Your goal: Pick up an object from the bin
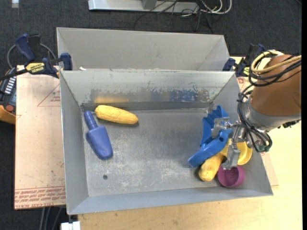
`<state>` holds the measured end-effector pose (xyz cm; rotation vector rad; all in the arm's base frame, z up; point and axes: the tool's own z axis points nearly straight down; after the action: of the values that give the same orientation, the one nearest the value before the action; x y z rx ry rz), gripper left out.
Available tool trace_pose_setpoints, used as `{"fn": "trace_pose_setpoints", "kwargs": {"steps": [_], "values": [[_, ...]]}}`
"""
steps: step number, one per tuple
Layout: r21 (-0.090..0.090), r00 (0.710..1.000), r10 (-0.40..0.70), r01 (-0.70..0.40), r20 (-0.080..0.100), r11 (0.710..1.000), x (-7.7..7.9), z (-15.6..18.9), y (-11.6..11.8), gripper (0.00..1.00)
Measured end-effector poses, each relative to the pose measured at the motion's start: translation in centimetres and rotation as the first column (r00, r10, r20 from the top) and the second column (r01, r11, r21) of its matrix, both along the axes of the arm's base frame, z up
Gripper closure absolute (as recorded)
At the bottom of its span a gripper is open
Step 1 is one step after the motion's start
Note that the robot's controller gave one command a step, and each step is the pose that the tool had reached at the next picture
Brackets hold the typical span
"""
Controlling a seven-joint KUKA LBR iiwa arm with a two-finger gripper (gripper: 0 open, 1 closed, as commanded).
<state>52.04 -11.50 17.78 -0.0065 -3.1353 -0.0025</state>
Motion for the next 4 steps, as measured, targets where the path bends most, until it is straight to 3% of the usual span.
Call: {"fn": "trace_pose_setpoints", "kwargs": {"steps": [1,2,3,4], "values": [[-0.001,1.0,0.004,-0.004,0.007,1.0,0.2,0.5,0.1,0.0],[0.002,0.978,0.209,-0.209,0.002,0.978,2.5,-6.8,0.2,0.0],[0.001,0.972,0.235,-0.235,0.005,0.972,2.0,-5.6,0.1,0.0],[0.004,0.937,0.35,-0.35,0.006,0.937,2.4,-6.8,0.4,0.0]]}}
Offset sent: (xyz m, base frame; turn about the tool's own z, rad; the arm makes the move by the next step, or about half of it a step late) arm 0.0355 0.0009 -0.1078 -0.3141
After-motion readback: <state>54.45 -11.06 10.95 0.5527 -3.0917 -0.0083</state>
